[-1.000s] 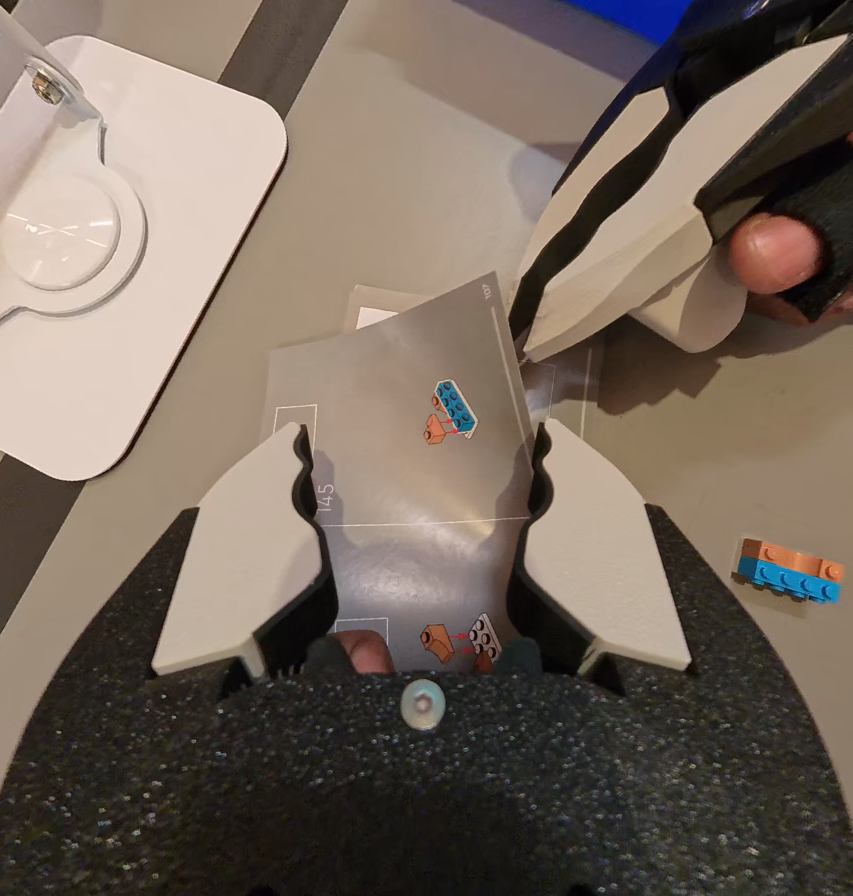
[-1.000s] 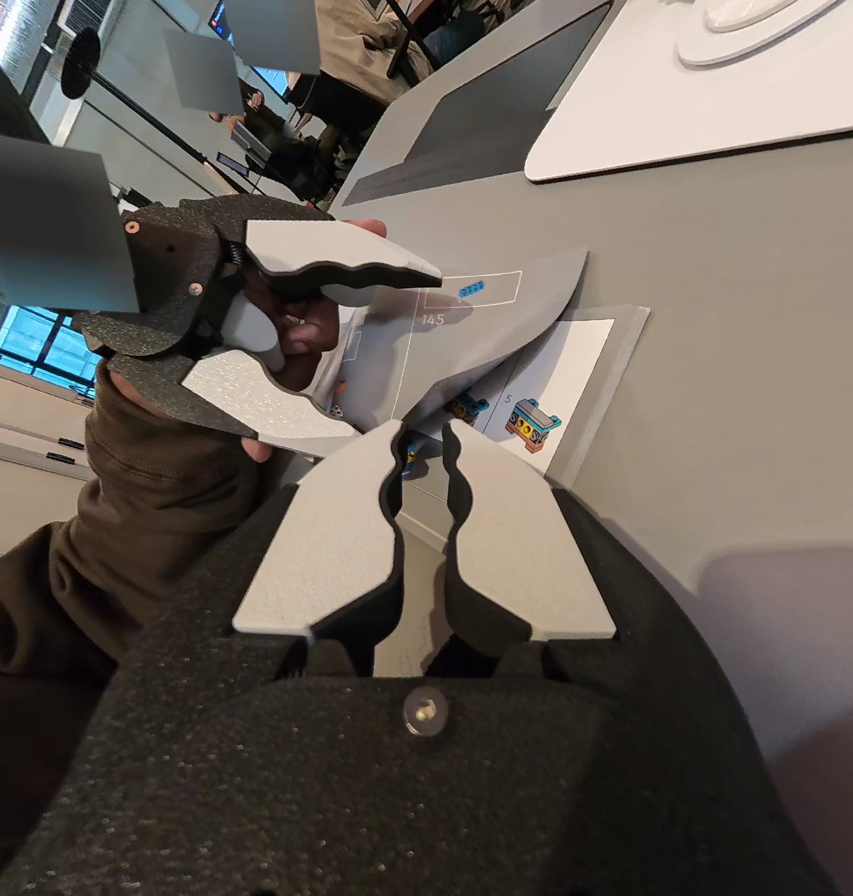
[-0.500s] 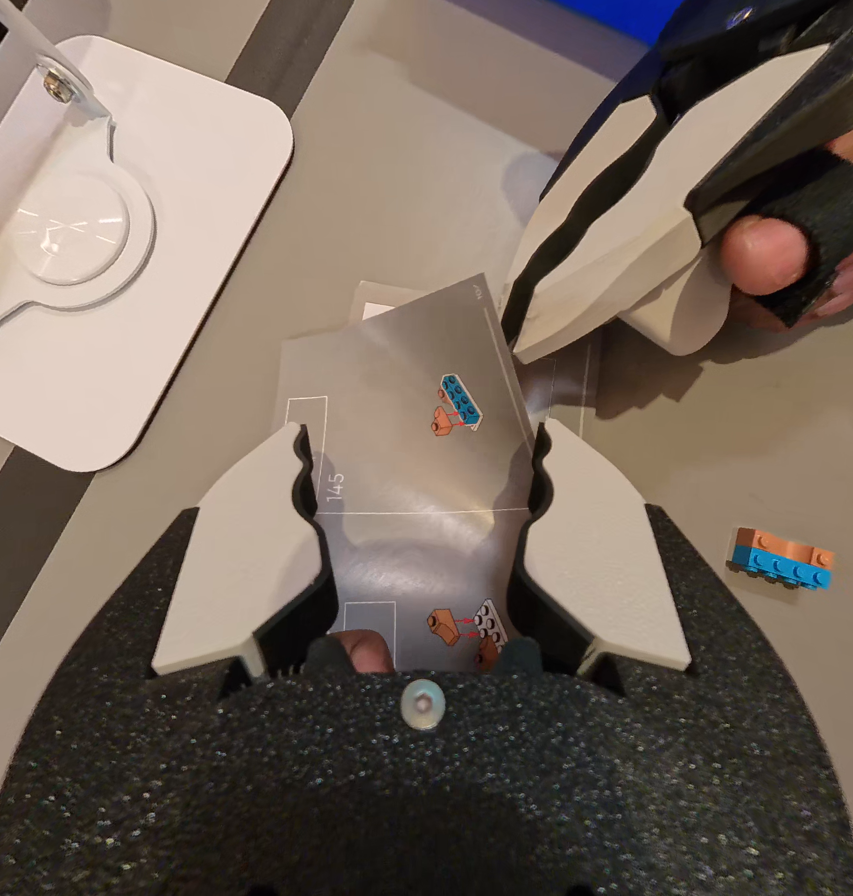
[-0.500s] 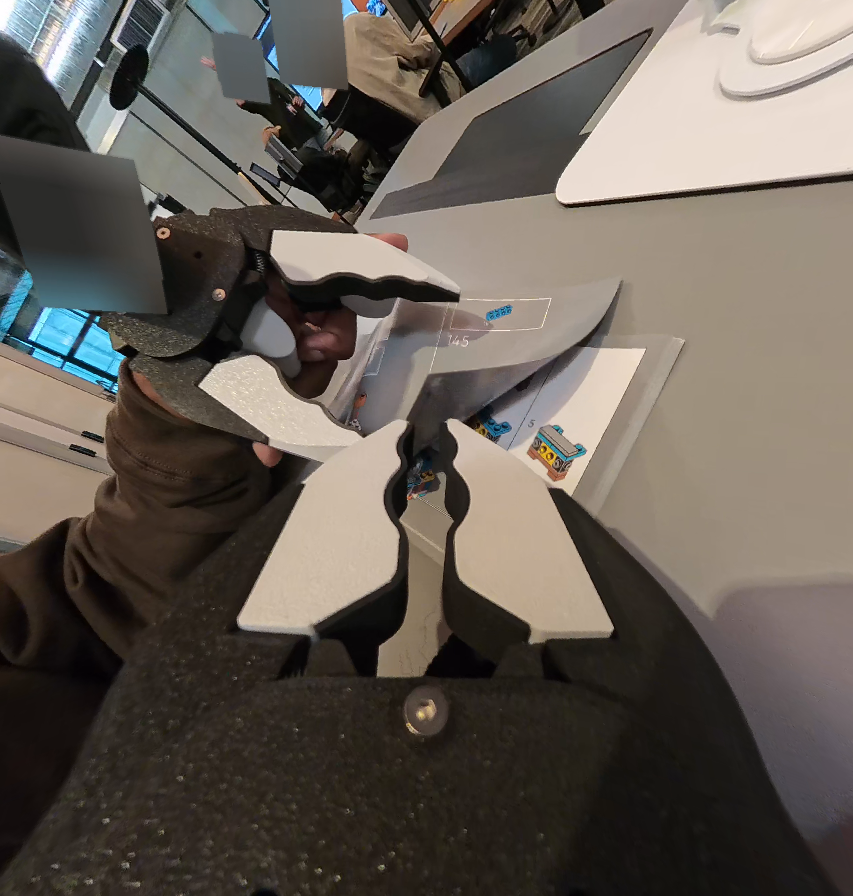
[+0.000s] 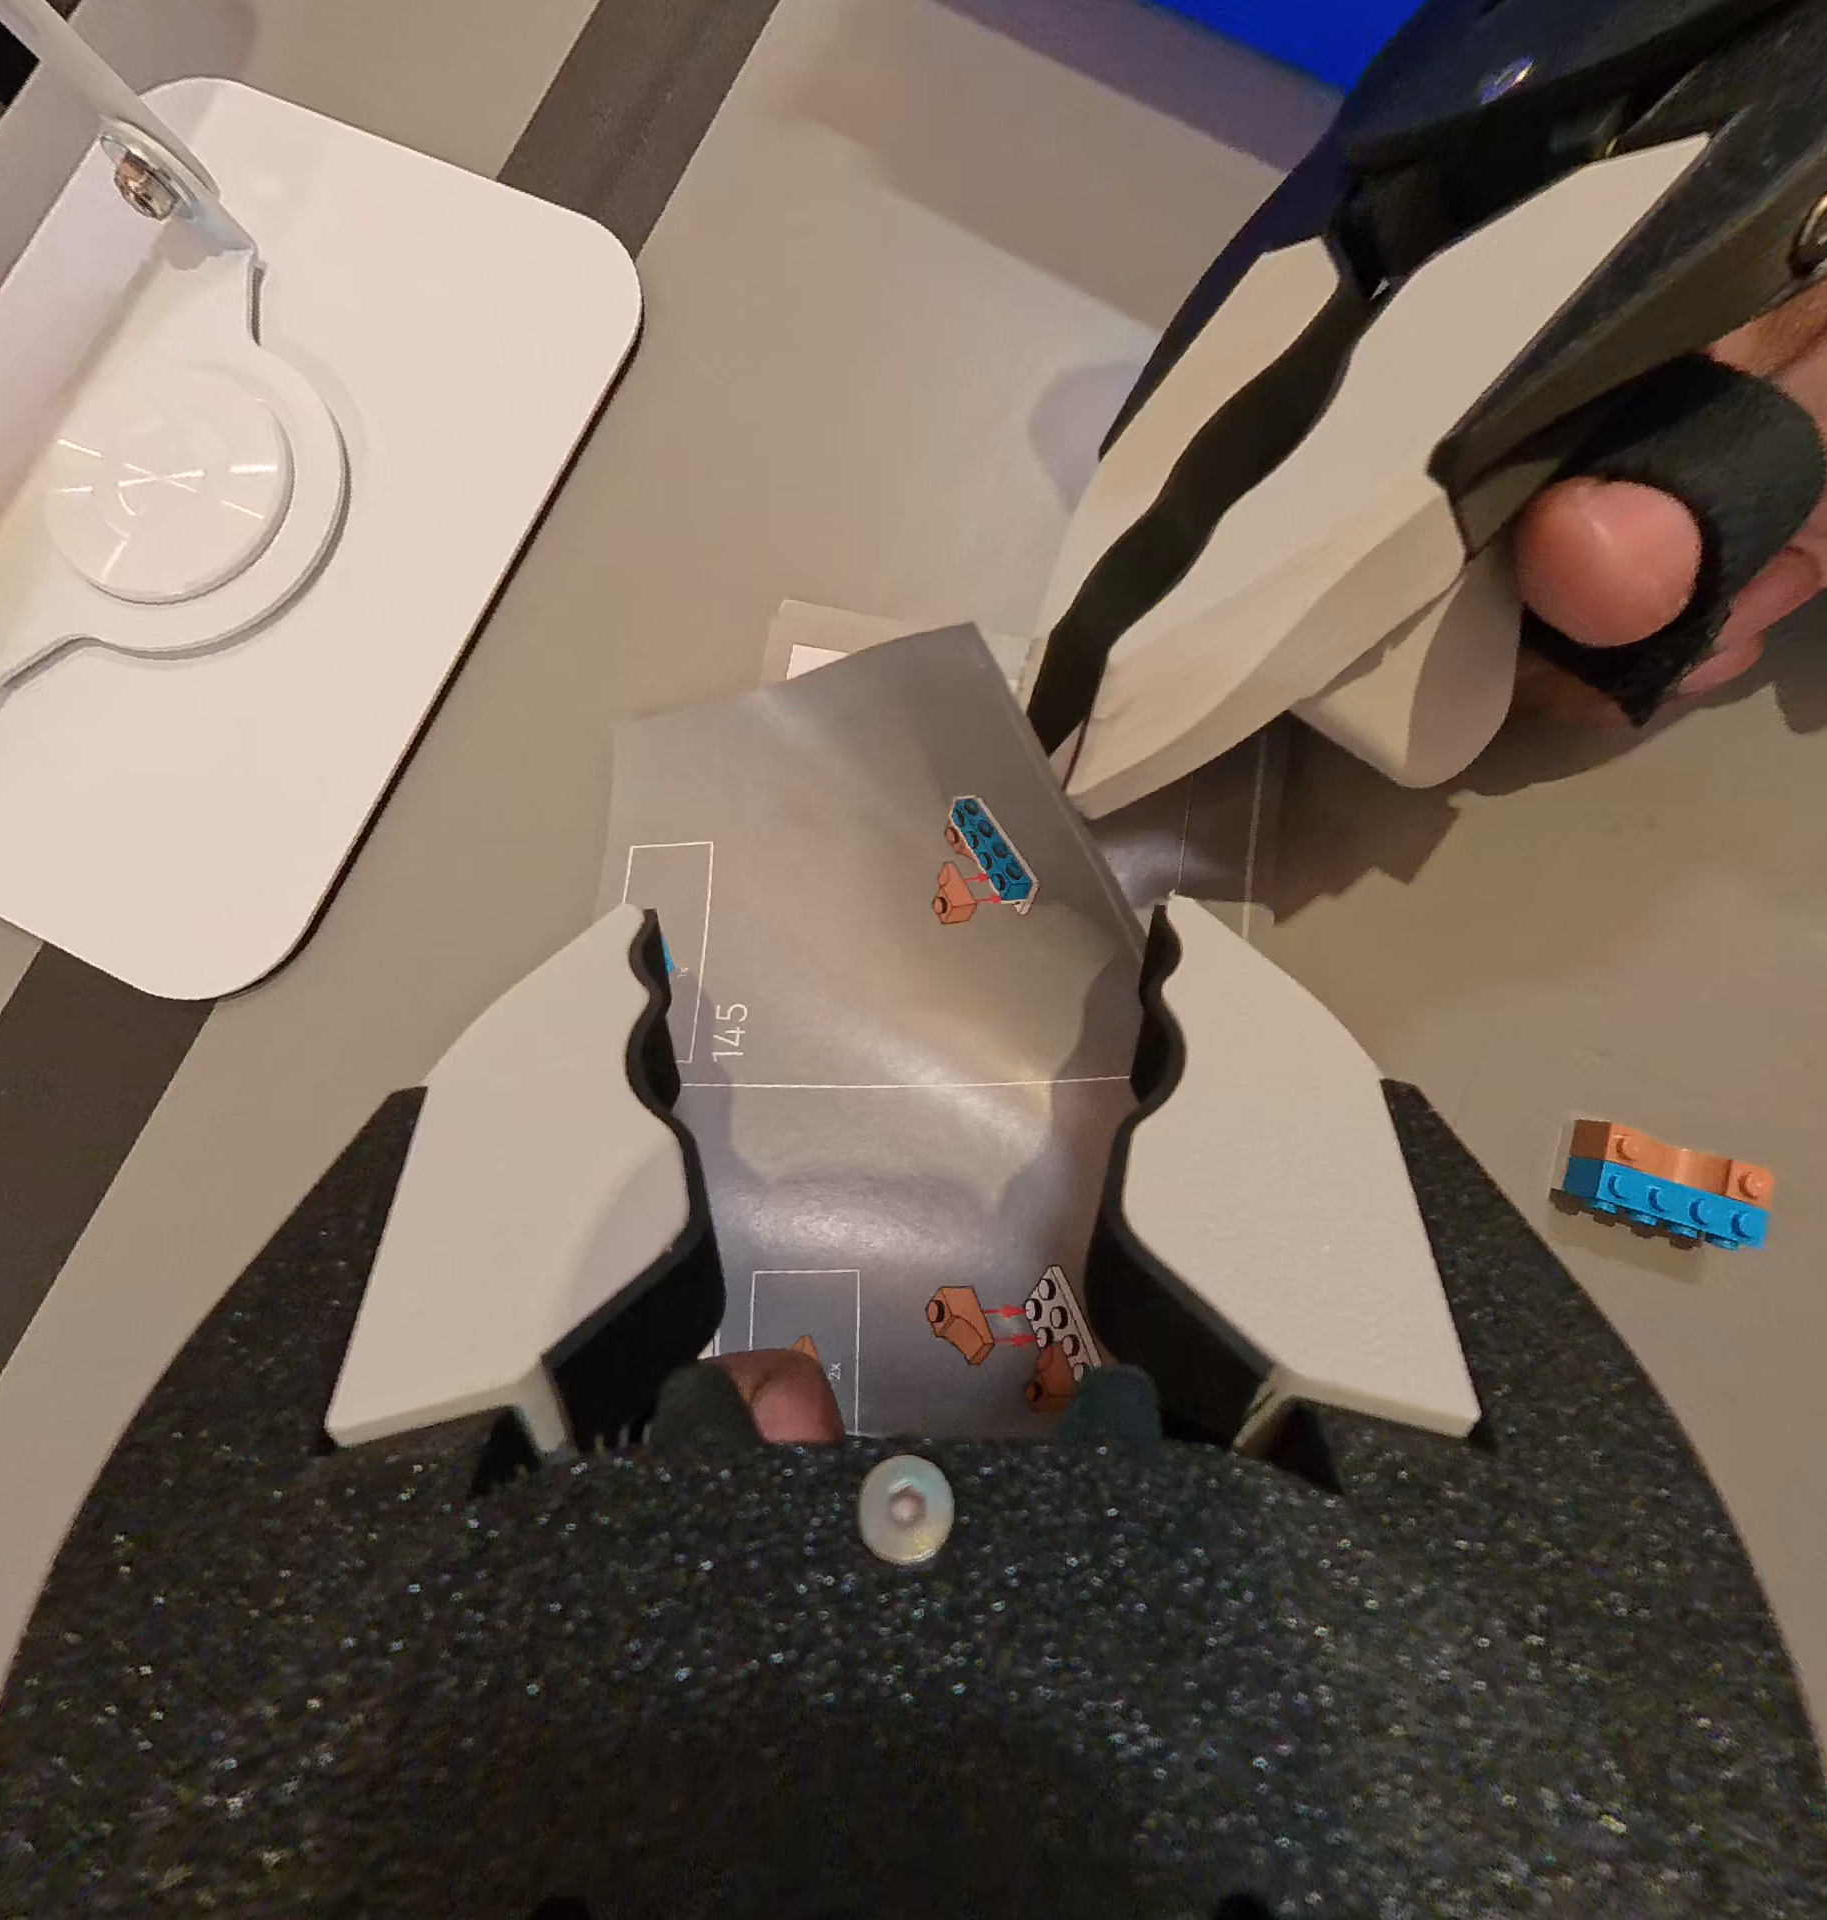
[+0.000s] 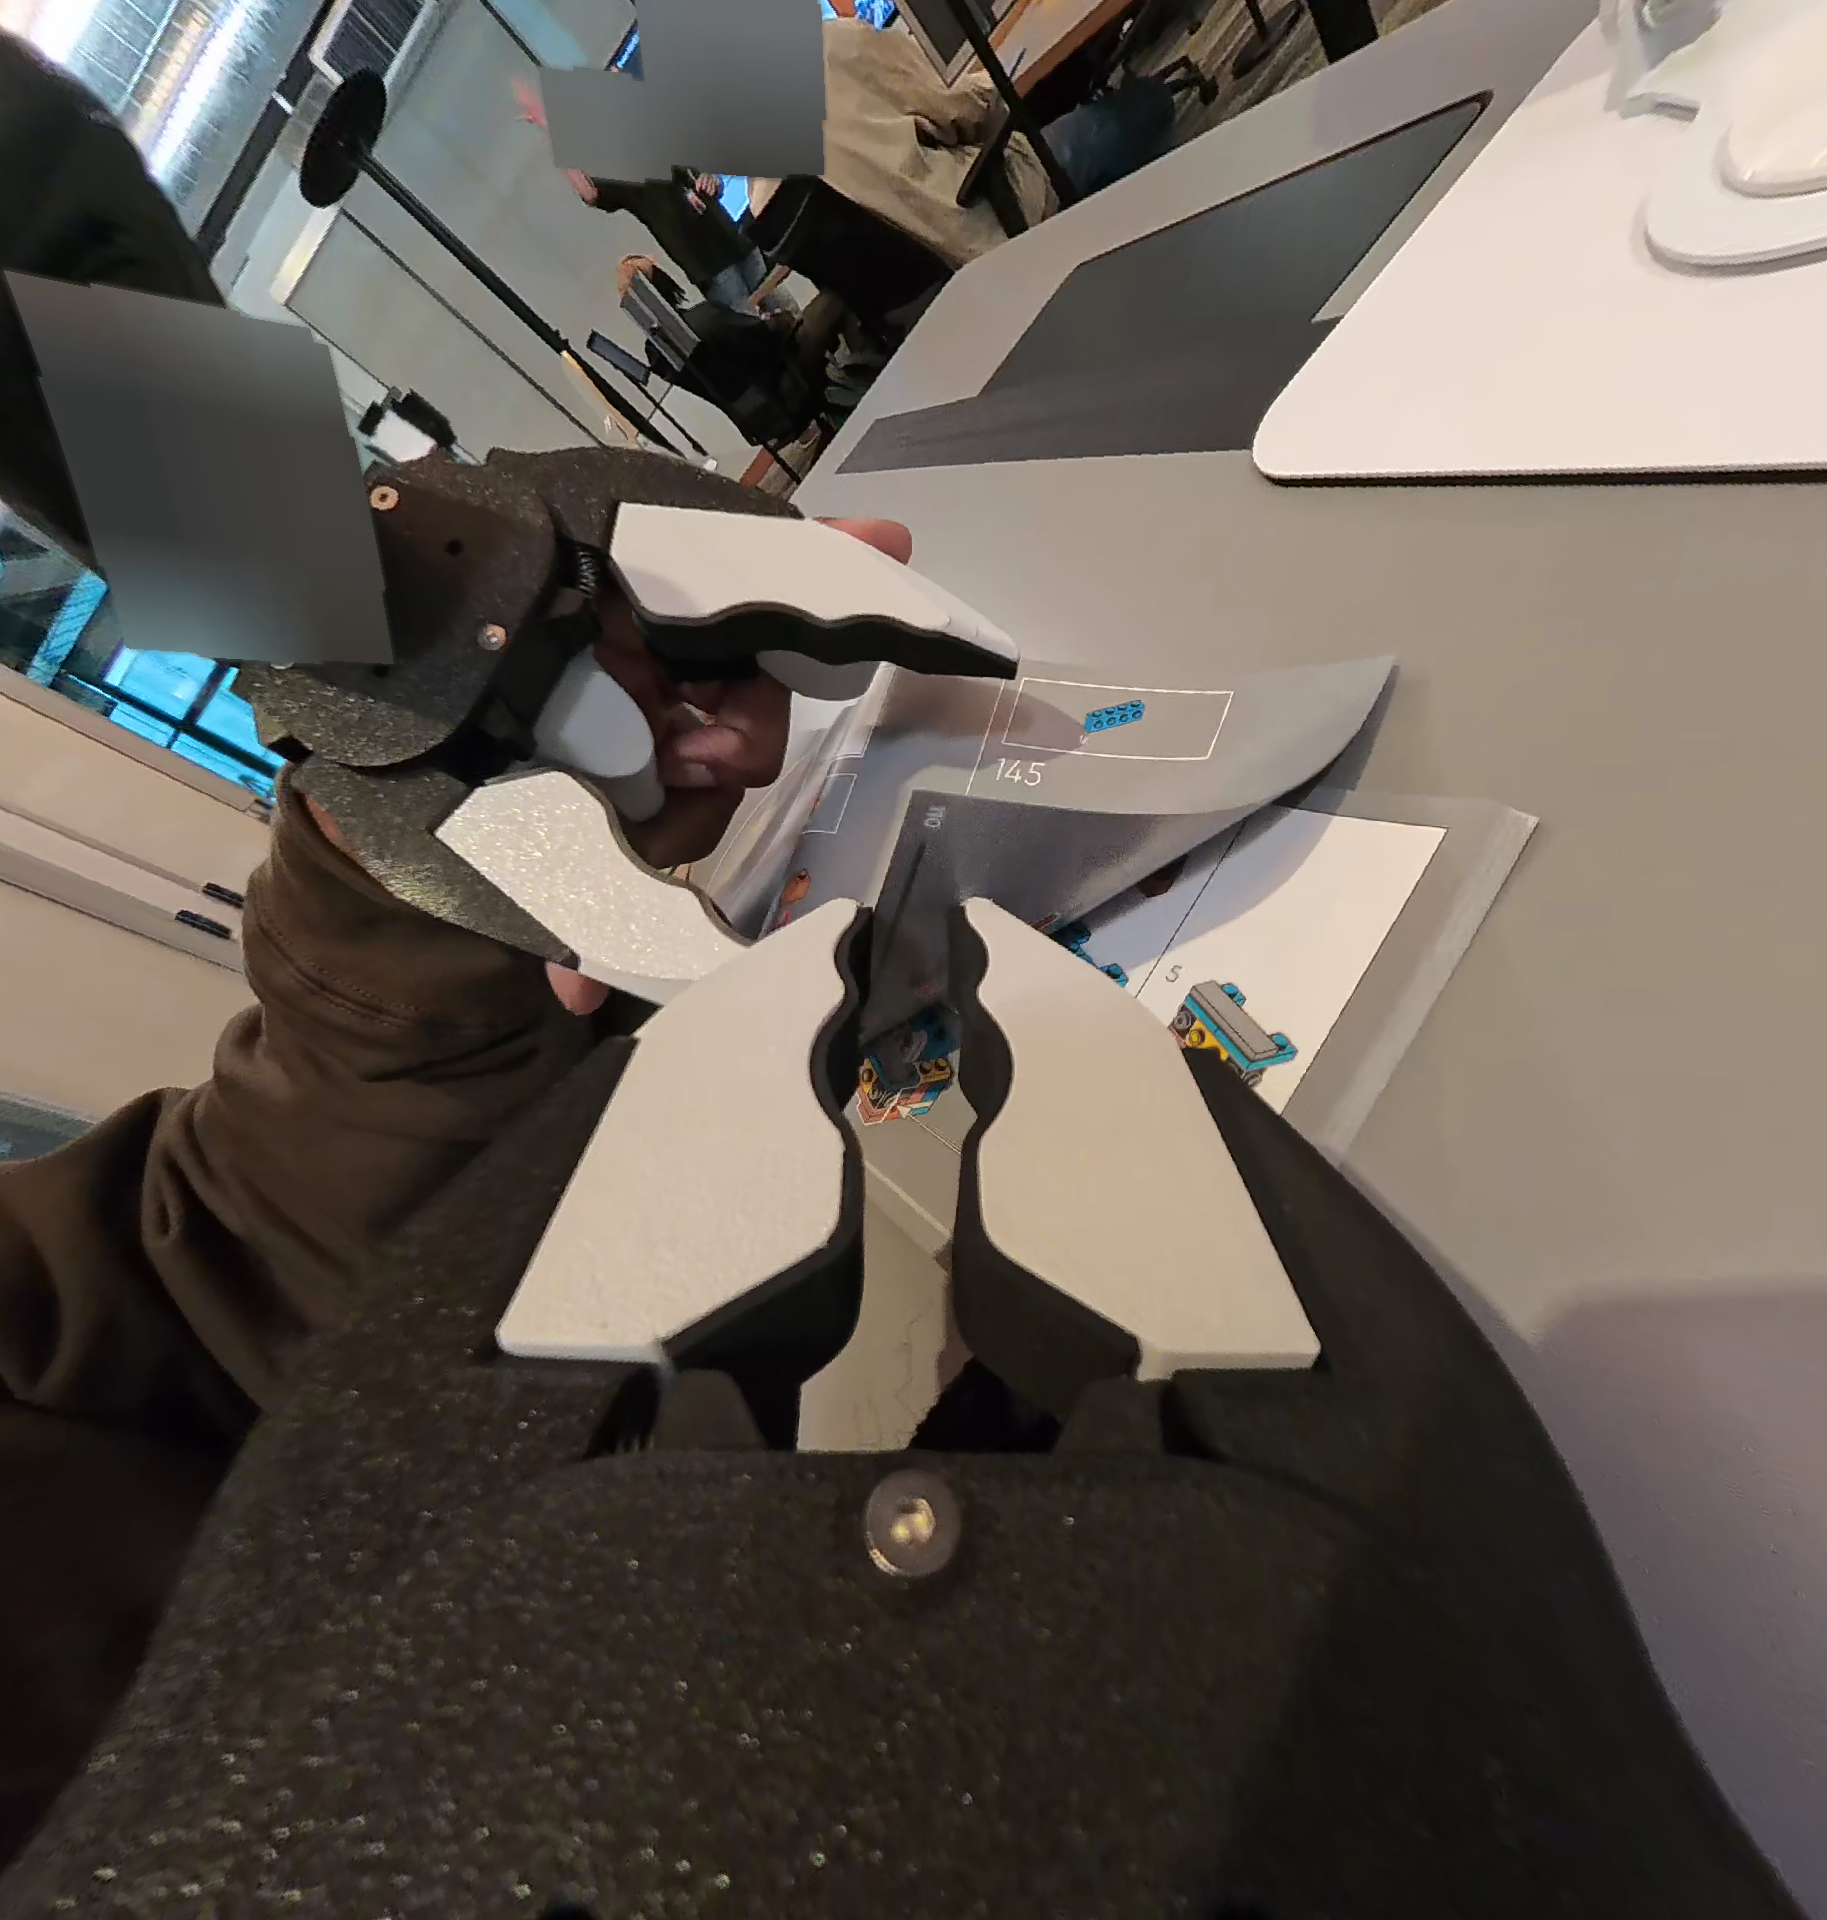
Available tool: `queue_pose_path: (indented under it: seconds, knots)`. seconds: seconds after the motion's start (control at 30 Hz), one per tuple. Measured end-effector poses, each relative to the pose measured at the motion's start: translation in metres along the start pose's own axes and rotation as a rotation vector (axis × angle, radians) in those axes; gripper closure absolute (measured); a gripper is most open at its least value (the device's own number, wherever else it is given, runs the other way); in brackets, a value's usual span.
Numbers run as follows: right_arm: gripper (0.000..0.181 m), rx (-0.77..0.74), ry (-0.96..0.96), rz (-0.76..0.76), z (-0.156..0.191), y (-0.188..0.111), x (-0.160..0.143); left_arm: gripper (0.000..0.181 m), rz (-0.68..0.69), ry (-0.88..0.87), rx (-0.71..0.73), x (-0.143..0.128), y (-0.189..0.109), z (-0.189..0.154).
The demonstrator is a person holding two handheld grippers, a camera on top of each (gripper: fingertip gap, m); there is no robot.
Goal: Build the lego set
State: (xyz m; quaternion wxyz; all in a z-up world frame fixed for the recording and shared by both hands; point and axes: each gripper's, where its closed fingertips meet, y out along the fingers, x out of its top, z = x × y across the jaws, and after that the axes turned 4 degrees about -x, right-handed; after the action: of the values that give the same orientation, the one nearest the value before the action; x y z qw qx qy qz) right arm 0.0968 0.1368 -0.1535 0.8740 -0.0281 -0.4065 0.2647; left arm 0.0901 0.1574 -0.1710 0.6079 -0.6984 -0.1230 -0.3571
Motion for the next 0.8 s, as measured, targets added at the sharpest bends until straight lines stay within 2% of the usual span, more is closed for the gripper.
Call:
queue_pose_path:
  seconds: [0.63,0.8]
  knots:
    - [0.173,-0.017,0.019,-0.002,-0.0039,-0.0023,0.0002,0.094,0.0,-0.022,0.014,-0.0041,-0.0047,0.0083]
    - [0.174,0.007,0.022,-0.006,-0.0011,-0.0044,0.0006,0.094,-0.05,-0.034,-0.038,0.003,-0.0046,0.0015]
